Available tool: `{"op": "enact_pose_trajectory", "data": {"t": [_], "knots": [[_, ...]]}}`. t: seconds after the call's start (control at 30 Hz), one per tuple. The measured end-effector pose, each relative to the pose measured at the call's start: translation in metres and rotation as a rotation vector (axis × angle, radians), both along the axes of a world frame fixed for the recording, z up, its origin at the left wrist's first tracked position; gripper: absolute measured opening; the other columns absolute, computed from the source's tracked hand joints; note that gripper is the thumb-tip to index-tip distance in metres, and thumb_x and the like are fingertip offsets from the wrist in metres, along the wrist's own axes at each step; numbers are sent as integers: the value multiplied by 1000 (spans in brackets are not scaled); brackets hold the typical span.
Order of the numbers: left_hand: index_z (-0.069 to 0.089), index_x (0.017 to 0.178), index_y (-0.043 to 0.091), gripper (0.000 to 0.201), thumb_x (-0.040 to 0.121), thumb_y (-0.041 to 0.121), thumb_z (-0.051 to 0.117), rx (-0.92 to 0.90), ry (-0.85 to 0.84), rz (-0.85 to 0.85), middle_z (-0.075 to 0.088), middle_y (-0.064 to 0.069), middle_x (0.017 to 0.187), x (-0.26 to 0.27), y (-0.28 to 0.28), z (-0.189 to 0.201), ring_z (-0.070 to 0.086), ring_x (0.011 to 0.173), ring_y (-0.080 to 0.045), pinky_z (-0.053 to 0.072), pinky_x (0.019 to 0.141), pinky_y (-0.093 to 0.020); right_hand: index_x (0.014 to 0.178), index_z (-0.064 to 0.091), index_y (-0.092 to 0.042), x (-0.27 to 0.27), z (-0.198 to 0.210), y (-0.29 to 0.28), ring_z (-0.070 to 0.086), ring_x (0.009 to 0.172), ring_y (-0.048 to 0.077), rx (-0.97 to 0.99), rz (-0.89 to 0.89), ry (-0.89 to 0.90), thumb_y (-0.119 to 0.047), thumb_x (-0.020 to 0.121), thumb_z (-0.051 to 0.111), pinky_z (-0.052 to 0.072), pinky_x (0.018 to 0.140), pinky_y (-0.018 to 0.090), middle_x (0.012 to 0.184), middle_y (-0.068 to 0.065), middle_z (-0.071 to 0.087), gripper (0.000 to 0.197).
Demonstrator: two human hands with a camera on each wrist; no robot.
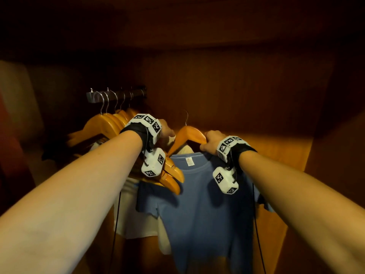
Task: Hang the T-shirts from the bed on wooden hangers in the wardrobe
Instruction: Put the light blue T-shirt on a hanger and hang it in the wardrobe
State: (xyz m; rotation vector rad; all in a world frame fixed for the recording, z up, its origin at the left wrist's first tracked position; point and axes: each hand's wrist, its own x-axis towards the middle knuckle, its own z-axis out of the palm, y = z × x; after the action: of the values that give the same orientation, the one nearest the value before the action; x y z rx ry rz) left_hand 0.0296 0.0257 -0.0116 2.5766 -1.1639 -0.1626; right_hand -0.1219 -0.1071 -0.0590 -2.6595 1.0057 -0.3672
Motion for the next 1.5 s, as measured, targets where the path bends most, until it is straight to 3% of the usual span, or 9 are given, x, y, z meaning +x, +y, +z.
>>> {"op": "enact_pose_trajectory", "data": {"t": [0.37, 0.57, 0.67, 0.87, 0.97, 1.07, 1.2, 1.4, 1.5], "knots": [[68, 104, 10, 30, 93, 38, 62, -135, -27, -26, 72, -8, 99, 17, 17, 19, 67, 95, -25, 52, 85, -37, 105, 65, -7, 40, 25, 23, 70, 89, 30, 45, 87, -164, -19, 85, 71, 58, 84, 43, 99, 13, 71, 24], [67, 117, 12, 36, 94, 39, 61, -188, -171, 23, 69, -9, 109, 26, 39, 34, 64, 102, -25, 52, 86, -35, 110, 60, -11, 61, 41, 39, 68, 90, 30, -61, 81, -171, -25, 86, 69, 58, 82, 42, 101, 11, 67, 29], [71, 106, 9, 30, 95, 34, 60, -237, -268, 31, 69, -11, 105, 28, 49, 42, 65, 95, -27, 50, 76, -33, 111, 58, -10, 71, 48, 44, 65, 91, 29, -75, 72, -144, -26, 91, 66, 56, 81, 40, 102, 11, 64, 27], [65, 107, 7, 28, 95, 31, 56, -409, -587, 161, 64, -17, 106, 32, 67, 66, 63, 96, -35, 47, 71, -36, 118, 53, -7, 93, 63, 47, 54, 88, 23, 6, 55, -165, -27, 101, 54, 48, 83, 36, 80, 3, 46, 27], [63, 118, 13, 33, 96, 35, 54, -295, -807, 193, 62, -13, 116, 38, 67, 72, 57, 113, -32, 44, 91, -40, 127, 49, -6, 104, 69, 48, 55, 93, 26, 34, 86, -156, -33, 103, 50, 48, 89, 40, 91, 7, 52, 36], [53, 130, 16, 43, 96, 42, 53, -96, -777, 245, 56, -10, 129, 48, 66, 74, 51, 122, -31, 37, 101, -45, 140, 40, -8, 116, 72, 49, 58, 112, 33, 34, 100, -146, -35, 101, 53, 47, 96, 43, 125, 15, 56, 48], [50, 133, 17, 45, 98, 45, 50, 67, -758, 257, 55, -10, 130, 56, 61, 76, 57, 116, -30, 40, 97, -43, 143, 36, -10, 133, 71, 49, 57, 119, 38, 5, 108, -118, -44, 100, 50, 46, 101, 51, 137, 17, 53, 56], [63, 112, 18, 38, 96, 50, 50, 178, -847, 249, 65, -2, 104, 65, 55, 73, 58, 83, -23, 48, 72, -33, 145, 39, -11, 150, 77, 45, 54, 124, 37, -53, 127, -85, -51, 101, 42, 45, 104, 51, 143, 18, 49, 59], [63, 114, 18, 38, 96, 49, 51, 186, -869, 235, 66, -3, 108, 65, 56, 73, 64, 94, -25, 47, 72, -34, 138, 47, -15, 155, 79, 43, 59, 116, 37, -113, 145, -66, -50, 100, 47, 49, 98, 51, 137, 16, 54, 52]]}}
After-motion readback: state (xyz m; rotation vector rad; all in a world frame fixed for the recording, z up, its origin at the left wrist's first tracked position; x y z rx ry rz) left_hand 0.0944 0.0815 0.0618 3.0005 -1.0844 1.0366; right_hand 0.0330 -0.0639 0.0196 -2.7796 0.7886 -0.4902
